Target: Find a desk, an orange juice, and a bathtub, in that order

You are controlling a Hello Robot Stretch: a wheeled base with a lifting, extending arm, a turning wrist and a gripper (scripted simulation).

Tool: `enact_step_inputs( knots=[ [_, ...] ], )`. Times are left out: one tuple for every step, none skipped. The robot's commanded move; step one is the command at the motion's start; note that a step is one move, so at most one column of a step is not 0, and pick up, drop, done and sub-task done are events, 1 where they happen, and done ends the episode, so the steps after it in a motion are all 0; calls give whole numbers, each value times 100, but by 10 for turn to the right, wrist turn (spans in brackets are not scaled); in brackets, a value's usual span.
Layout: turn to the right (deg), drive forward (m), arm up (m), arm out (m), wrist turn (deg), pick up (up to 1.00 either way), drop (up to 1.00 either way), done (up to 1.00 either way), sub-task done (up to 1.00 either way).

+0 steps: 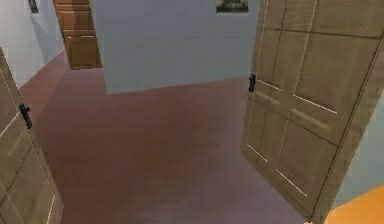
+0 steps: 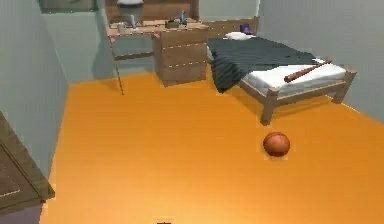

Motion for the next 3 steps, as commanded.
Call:
enact_step_inputs(
  knots=[
    [0,100,0,0,0,0,0,0,0],
    [0,95,0,0,0,0,0,0,0],
    [240,0,0,0,0,0,0,0,0]
  ],
)
